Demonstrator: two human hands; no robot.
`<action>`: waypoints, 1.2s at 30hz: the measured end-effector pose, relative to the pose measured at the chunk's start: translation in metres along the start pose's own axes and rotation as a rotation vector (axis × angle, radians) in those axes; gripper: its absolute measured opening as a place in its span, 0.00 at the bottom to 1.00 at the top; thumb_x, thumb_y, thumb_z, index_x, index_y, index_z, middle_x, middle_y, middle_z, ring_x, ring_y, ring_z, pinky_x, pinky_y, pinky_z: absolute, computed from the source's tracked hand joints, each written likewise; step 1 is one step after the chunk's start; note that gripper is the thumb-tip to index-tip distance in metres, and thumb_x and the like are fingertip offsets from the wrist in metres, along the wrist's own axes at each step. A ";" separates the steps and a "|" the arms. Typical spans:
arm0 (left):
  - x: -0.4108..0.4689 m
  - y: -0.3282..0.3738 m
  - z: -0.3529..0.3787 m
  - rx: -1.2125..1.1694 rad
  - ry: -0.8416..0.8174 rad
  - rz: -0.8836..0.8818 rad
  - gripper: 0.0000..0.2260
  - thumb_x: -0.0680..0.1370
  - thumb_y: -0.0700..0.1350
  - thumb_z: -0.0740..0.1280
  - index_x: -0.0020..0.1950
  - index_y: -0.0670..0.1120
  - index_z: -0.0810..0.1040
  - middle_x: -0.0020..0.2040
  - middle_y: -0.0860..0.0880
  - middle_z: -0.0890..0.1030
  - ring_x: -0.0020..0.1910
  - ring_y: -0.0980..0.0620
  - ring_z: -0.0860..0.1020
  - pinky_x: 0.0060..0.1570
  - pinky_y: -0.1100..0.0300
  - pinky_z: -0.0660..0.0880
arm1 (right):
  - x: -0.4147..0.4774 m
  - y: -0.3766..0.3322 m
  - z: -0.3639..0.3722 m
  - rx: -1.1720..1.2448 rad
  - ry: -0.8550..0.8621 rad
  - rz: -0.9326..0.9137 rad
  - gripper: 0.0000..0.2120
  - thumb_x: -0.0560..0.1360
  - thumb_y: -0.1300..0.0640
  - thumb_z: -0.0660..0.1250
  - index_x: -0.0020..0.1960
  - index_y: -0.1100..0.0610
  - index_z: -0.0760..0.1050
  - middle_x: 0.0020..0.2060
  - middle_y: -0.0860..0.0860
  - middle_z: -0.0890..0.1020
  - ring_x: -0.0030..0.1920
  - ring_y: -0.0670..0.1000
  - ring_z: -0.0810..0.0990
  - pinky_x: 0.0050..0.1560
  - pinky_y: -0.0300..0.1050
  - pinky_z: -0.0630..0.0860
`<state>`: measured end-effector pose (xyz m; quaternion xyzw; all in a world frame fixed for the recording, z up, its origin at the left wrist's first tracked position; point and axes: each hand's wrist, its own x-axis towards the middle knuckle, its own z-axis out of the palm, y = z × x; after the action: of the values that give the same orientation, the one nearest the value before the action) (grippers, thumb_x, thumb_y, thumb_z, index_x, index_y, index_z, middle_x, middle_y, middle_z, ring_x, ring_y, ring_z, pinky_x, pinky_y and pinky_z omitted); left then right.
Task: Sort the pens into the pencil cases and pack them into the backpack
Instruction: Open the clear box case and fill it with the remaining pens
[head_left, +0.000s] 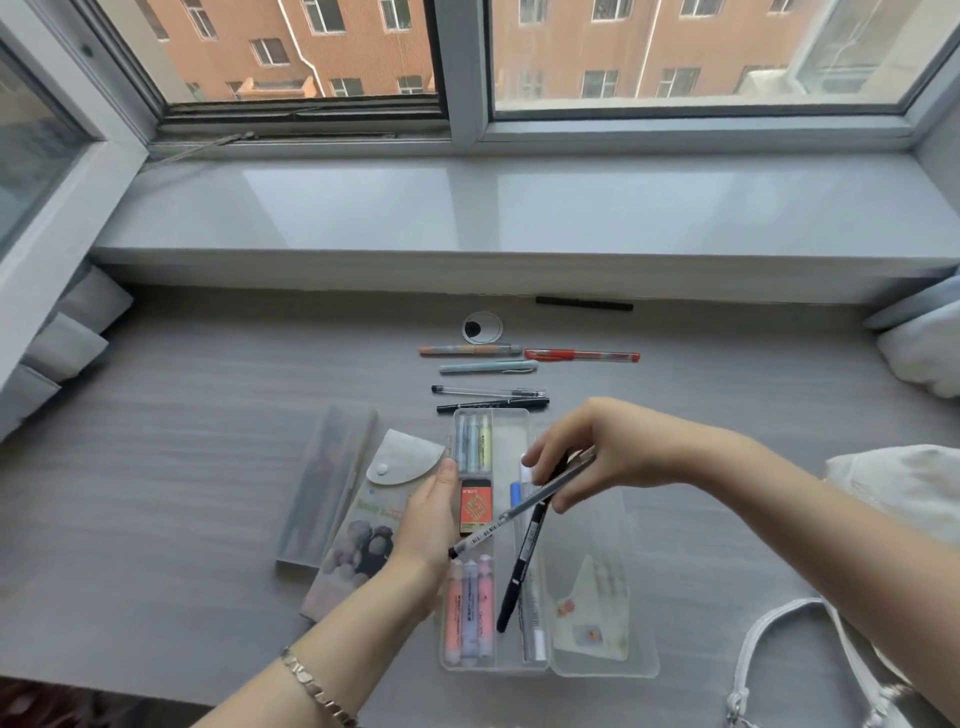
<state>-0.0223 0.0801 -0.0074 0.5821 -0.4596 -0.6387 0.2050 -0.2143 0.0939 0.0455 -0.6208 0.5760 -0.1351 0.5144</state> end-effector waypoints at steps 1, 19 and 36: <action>0.000 0.000 0.000 -0.001 -0.001 -0.027 0.16 0.81 0.53 0.50 0.43 0.53 0.75 0.37 0.55 0.79 0.36 0.62 0.78 0.37 0.66 0.71 | -0.001 0.003 0.002 0.073 -0.007 -0.008 0.13 0.64 0.62 0.76 0.38 0.44 0.80 0.48 0.43 0.82 0.50 0.40 0.81 0.53 0.35 0.77; -0.002 -0.004 0.008 0.036 -0.026 -0.119 0.16 0.81 0.51 0.53 0.54 0.48 0.79 0.51 0.47 0.83 0.53 0.50 0.79 0.61 0.49 0.72 | -0.001 0.029 0.040 1.125 0.082 -0.164 0.19 0.61 0.75 0.71 0.43 0.55 0.84 0.49 0.54 0.84 0.55 0.52 0.81 0.55 0.42 0.78; -0.001 -0.003 0.007 -0.002 0.008 0.017 0.20 0.81 0.55 0.48 0.52 0.49 0.78 0.46 0.51 0.84 0.47 0.57 0.81 0.45 0.62 0.74 | -0.019 0.005 0.039 0.888 0.566 -0.192 0.13 0.71 0.72 0.63 0.48 0.56 0.76 0.42 0.51 0.82 0.41 0.47 0.84 0.44 0.36 0.79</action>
<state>-0.0275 0.0847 -0.0105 0.5804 -0.4629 -0.6352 0.2128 -0.1932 0.1302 0.0326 -0.3326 0.5203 -0.5742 0.5375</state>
